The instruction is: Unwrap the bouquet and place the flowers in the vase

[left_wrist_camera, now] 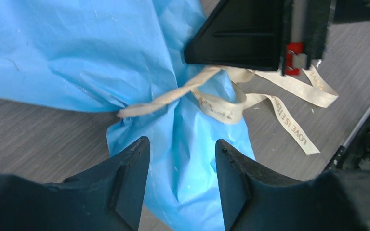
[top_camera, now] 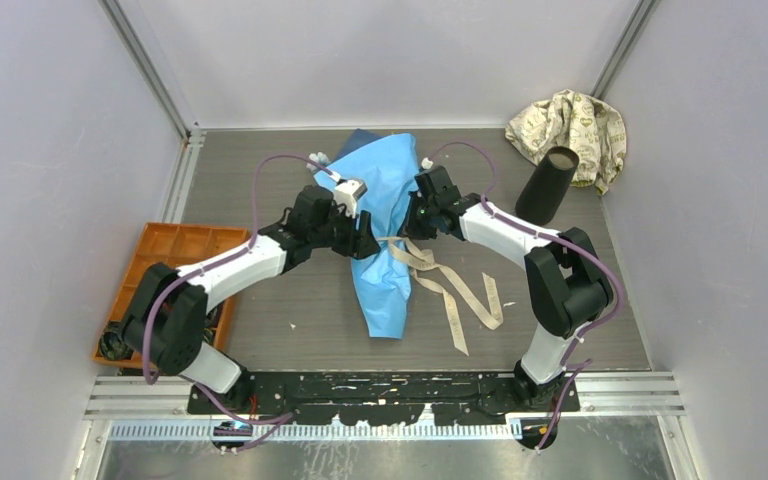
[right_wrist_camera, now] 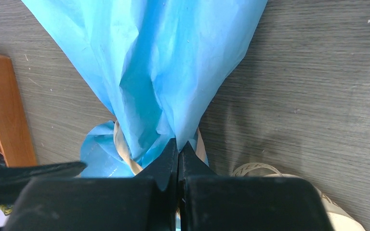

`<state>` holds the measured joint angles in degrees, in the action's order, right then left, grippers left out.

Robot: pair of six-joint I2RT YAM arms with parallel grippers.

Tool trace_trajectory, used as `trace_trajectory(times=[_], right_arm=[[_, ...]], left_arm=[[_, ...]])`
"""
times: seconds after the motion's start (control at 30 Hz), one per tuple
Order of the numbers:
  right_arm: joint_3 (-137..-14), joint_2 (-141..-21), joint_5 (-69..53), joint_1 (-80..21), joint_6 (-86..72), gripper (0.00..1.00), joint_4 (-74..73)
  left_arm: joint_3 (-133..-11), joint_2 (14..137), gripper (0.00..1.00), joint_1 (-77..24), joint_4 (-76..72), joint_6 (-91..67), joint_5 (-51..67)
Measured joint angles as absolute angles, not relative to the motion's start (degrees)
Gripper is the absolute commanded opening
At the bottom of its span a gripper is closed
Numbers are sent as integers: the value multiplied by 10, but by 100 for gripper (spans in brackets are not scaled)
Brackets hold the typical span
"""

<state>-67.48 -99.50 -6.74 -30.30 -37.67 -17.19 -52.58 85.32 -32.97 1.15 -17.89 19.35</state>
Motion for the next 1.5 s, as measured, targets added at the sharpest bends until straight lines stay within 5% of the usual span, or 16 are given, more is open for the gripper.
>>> trace_trajectory(times=[0.33, 1.5], right_arm=[[-672, -995, -76, -303, -378, 1, -167], [-668, -995, -102, -303, -387, 1, -154]], left_arm=[[-579, 943, 53, -329, -7, -140, 177], [-608, 970, 43, -352, 37, -90, 138]])
